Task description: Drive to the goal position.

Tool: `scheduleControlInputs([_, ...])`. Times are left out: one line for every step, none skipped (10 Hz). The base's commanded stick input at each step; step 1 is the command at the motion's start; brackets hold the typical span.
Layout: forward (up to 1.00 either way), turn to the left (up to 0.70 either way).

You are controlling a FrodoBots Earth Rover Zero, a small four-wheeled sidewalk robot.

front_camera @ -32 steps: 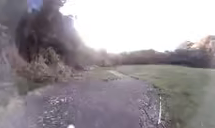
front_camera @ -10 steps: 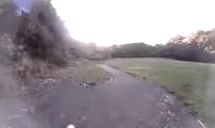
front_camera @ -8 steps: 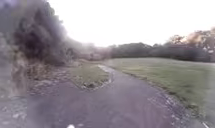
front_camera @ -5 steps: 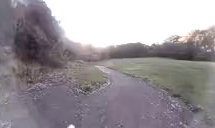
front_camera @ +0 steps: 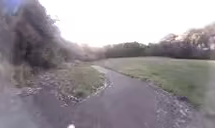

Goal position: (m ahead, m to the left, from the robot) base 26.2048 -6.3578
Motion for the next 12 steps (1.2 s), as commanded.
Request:
scheduleControlInputs([0.70, -0.14])
scheduleControlInputs([0.70, -0.14])
scheduleControlInputs([0.70, -0.14])
scheduleControlInputs([0.70, -0.14])
scheduleControlInputs([0.70, -0.14])
scheduleControlInputs([0.70, -0.14])
scheduleControlInputs([0.70, -0.14])
scheduleControlInputs([0.70, -0.14])
scheduleControlInputs([0.70, -0.14])
scheduleControlInputs([0.70, -0.14])
scheduleControlInputs([0.70, -0.14])
scheduleControlInputs([0.70, -0.14])
